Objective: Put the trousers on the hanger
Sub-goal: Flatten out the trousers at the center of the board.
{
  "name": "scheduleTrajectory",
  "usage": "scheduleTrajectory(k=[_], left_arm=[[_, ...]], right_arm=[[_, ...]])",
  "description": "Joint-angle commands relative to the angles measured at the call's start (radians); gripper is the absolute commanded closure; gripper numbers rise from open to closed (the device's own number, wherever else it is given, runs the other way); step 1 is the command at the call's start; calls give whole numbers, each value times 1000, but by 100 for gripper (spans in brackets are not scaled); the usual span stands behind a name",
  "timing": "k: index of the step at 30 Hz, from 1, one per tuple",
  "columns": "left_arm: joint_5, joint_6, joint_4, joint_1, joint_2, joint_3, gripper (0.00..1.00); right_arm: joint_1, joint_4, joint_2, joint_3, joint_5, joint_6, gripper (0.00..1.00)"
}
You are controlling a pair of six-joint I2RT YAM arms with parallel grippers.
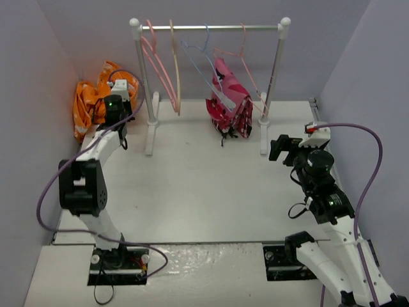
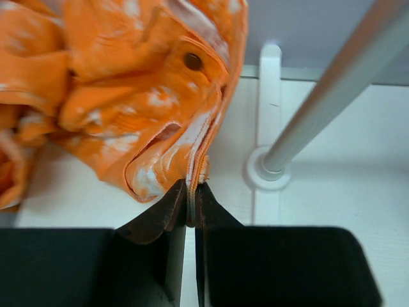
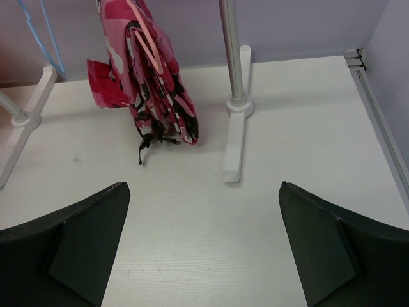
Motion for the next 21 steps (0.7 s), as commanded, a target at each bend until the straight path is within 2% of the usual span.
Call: scheduleTrajectory(k=[1, 7, 10, 14, 21], left_arm=[[-36, 124, -189, 61, -259, 113, 100], [13, 239, -638, 54, -462, 301, 100], [91, 201, -778, 18, -544, 334, 100], [204, 3, -869, -72, -650, 245, 100], [285, -170, -849, -251, -846, -31, 100]], right_arm=[[4, 71, 38, 80, -33, 7, 0], [4, 71, 76, 130, -55, 14, 0], [4, 71, 99, 161, -62, 17, 0], [4, 71, 143, 201, -78, 38, 0], [4, 71, 224, 232, -147, 89, 0]])
